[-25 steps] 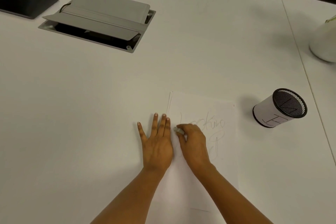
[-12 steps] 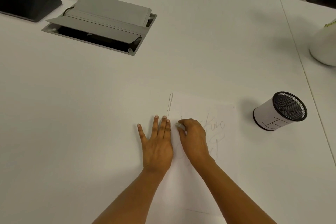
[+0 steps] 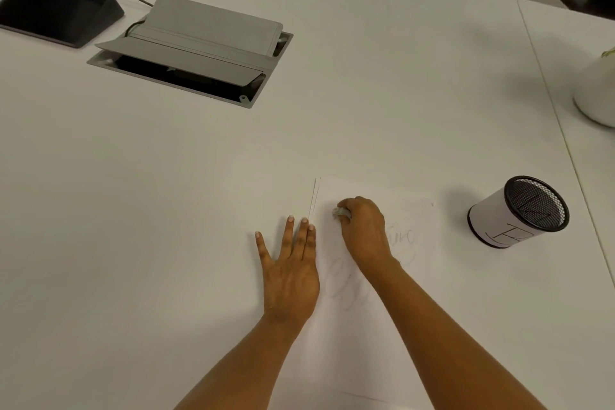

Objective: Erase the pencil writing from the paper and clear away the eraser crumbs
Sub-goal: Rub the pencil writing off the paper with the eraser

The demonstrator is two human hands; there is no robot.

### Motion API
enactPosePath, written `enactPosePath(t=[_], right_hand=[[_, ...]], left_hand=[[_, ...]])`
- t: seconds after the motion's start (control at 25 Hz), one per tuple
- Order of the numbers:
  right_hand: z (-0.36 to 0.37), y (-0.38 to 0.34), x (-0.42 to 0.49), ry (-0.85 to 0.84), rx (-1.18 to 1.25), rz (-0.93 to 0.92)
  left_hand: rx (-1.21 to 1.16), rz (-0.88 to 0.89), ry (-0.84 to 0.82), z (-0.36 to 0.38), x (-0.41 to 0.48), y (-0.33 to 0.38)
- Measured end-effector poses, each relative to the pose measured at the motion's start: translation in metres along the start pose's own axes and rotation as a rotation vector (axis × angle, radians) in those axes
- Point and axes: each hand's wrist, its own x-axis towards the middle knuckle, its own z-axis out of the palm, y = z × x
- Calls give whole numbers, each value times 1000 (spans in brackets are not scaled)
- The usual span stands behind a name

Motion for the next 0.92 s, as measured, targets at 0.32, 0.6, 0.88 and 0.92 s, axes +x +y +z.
enactPosePath(t=[0.32, 0.6, 0.88, 0.92], right_hand=[[4, 5, -53, -64, 10, -126], [5, 1, -6, 8, 22, 7], [10, -2, -69, 12, 114, -32], [7, 2, -66, 19, 120, -16]], left_hand=[[-30, -3, 15, 2, 0, 0], [-27, -3, 26, 5, 0, -1], [-31, -3, 57, 5, -2, 1], [-22, -5, 74, 4, -2, 0]])
